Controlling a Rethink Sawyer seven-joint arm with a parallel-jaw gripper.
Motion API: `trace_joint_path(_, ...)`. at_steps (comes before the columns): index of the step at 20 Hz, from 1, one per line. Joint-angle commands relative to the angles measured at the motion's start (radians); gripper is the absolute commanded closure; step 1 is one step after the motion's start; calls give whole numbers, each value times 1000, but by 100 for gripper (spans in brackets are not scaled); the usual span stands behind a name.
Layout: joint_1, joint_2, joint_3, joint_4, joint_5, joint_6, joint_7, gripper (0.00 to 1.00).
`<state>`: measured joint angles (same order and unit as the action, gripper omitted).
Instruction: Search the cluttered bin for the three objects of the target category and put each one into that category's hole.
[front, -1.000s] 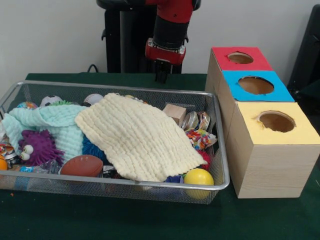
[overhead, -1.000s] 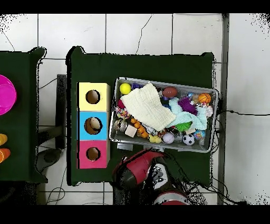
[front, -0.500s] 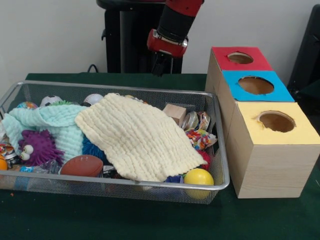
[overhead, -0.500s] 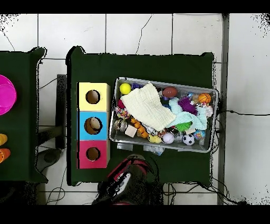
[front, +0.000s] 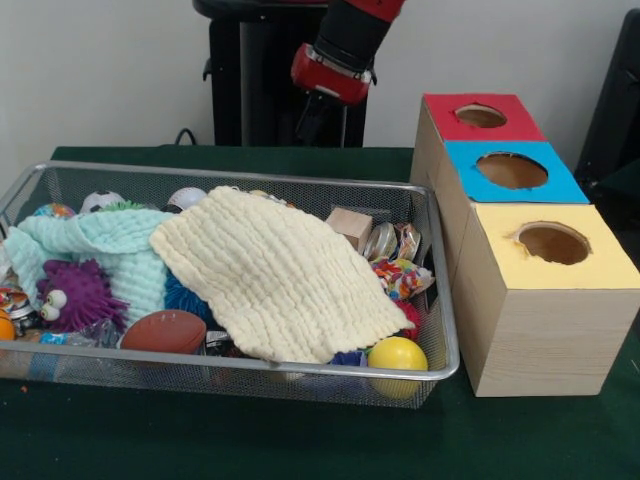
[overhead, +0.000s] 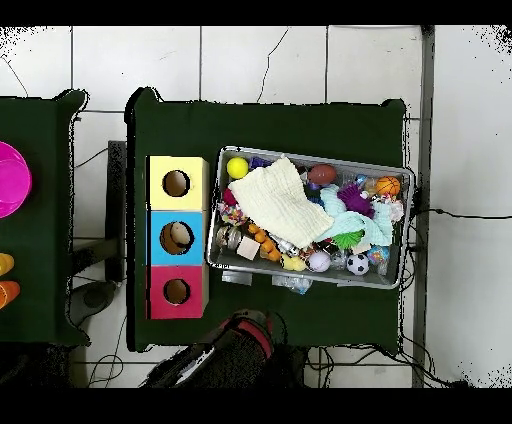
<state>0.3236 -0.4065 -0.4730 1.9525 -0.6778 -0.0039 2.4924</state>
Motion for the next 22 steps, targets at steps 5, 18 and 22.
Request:
trace_joint_path(5, 13, 223, -135, -88, 265, -311, 172, 100)
trace_joint_path(18, 80, 463, -197, -51, 571, -582, 93, 100)
trace_joint_path(22, 105, 517, -199, -29, 644, -643, 95, 100)
